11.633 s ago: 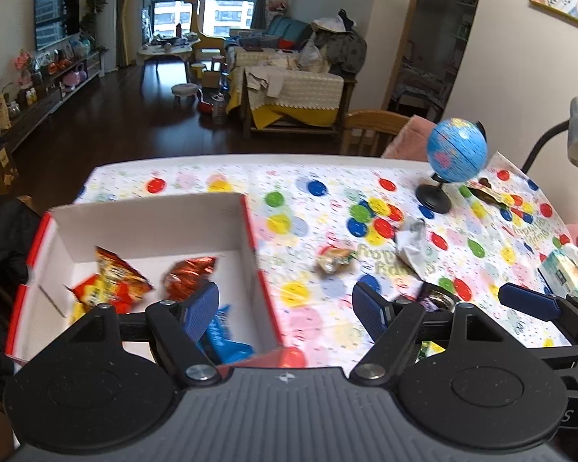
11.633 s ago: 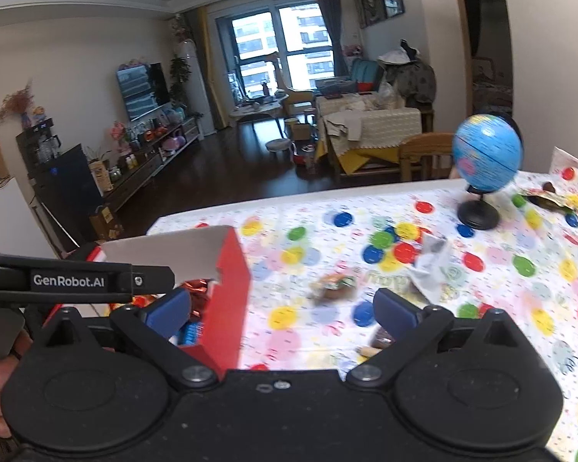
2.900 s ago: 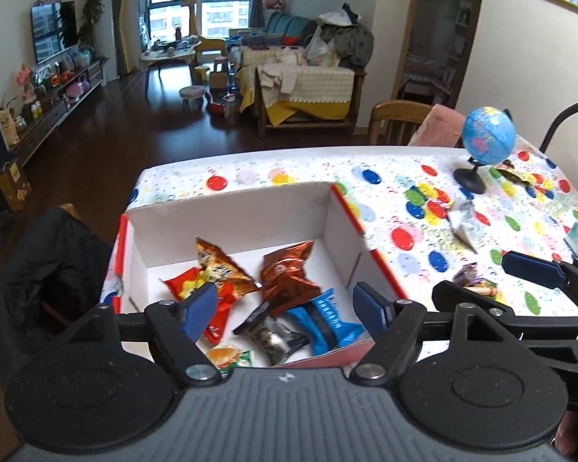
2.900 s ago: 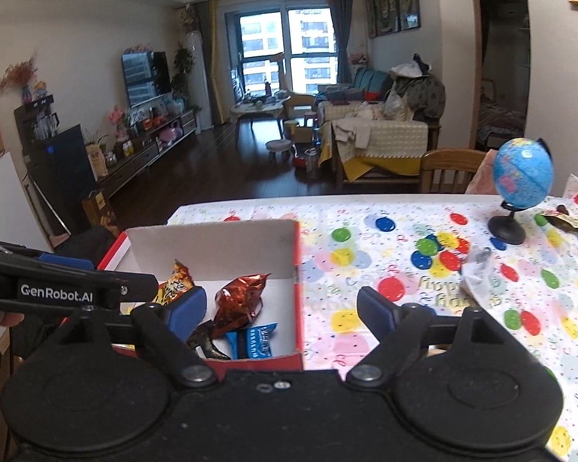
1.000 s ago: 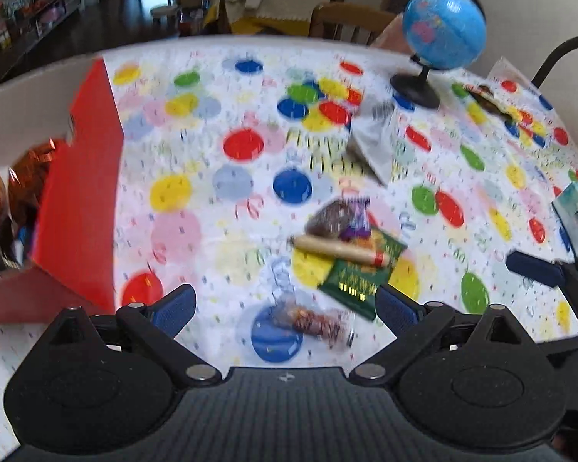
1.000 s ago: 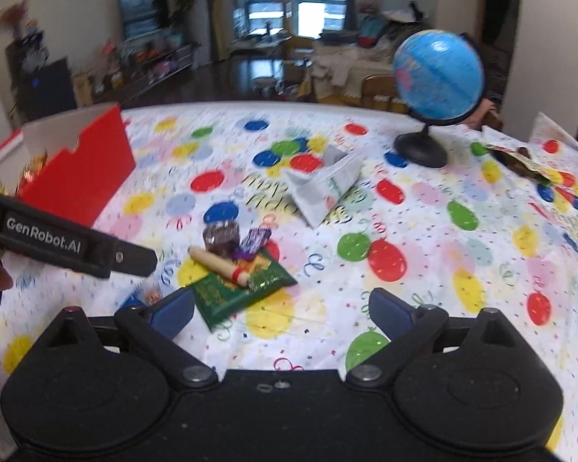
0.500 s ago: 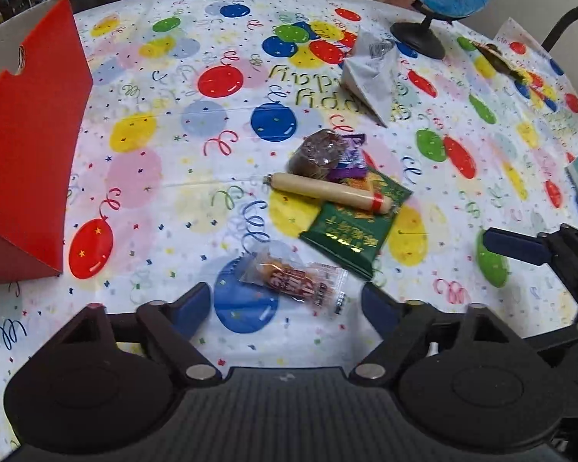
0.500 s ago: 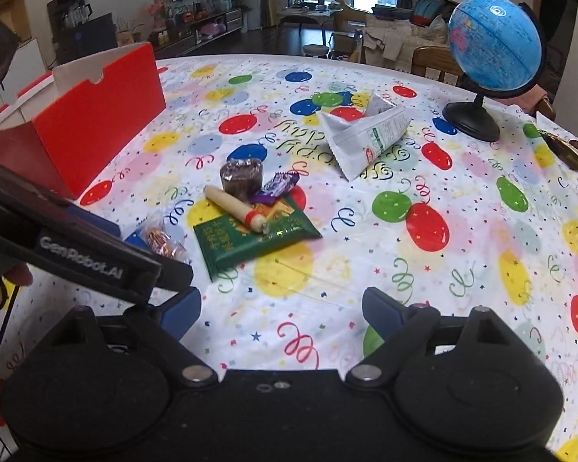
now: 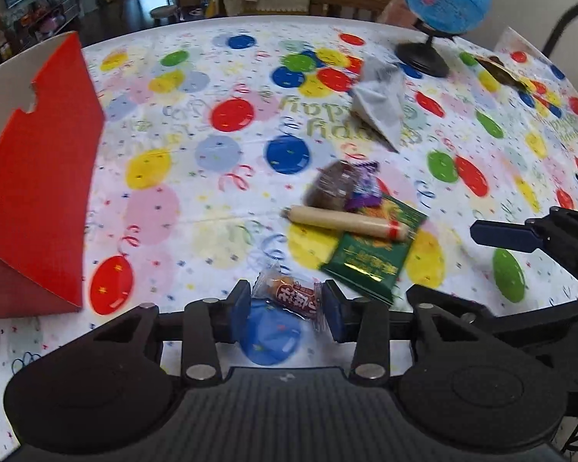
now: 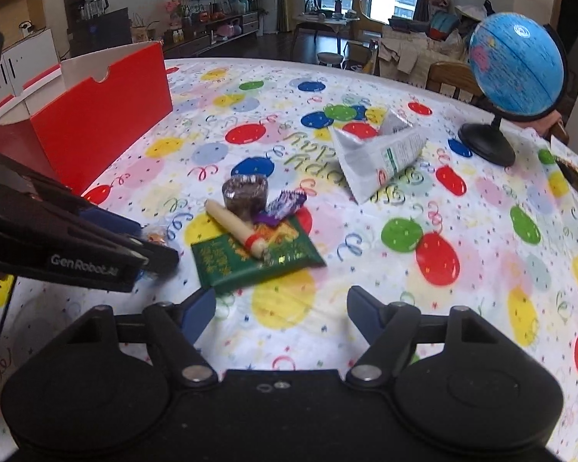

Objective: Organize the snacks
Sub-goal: 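Grasp clear-wrapped candy with left tool while right tool grasps the sausage stick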

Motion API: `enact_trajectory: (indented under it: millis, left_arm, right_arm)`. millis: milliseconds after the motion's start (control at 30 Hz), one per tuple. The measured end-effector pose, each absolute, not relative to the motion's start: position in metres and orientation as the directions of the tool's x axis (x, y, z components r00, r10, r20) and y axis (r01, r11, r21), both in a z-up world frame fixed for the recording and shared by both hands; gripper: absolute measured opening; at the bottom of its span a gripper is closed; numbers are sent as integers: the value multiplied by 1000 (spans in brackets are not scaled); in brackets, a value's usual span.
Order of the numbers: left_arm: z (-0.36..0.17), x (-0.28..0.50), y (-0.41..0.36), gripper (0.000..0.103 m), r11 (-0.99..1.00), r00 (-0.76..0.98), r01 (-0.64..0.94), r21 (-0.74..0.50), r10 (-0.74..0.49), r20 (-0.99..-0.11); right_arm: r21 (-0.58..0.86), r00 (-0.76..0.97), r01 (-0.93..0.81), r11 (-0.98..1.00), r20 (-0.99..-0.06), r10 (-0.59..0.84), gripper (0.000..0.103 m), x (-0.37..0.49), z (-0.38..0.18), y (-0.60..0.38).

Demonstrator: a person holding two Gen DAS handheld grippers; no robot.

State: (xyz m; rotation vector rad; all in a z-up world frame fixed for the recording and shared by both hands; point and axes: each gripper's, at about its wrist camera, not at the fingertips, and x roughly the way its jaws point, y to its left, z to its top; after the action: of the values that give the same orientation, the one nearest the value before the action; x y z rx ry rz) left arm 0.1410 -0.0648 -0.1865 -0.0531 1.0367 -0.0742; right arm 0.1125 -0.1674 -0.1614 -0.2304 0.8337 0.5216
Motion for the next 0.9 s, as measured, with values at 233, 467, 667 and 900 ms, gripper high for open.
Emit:
enact_trajectory:
  millis: [233, 467, 667, 900]
  left_arm:
    - [-183, 144, -48, 31, 996, 520, -7, -84, -68, -851]
    - [-185, 144, -40, 29, 996, 522, -31, -83, -55, -851]
    - [-184, 144, -37, 28, 996, 521, -42, -84, -50, -852]
    - [-181, 139, -35, 28, 995, 514, -53, -88, -48, -856]
  right_arm:
    - [2, 556, -559, 829, -741, 376, 50, 127, -161, -149]
    - [15, 539, -583, 812, -741, 401, 31, 140, -164, -135]
    - [3, 539, -598, 801, -739, 405, 18, 136, -164, -131]
    - [21, 542, -590, 807, -731, 415, 11, 125, -158, -132]
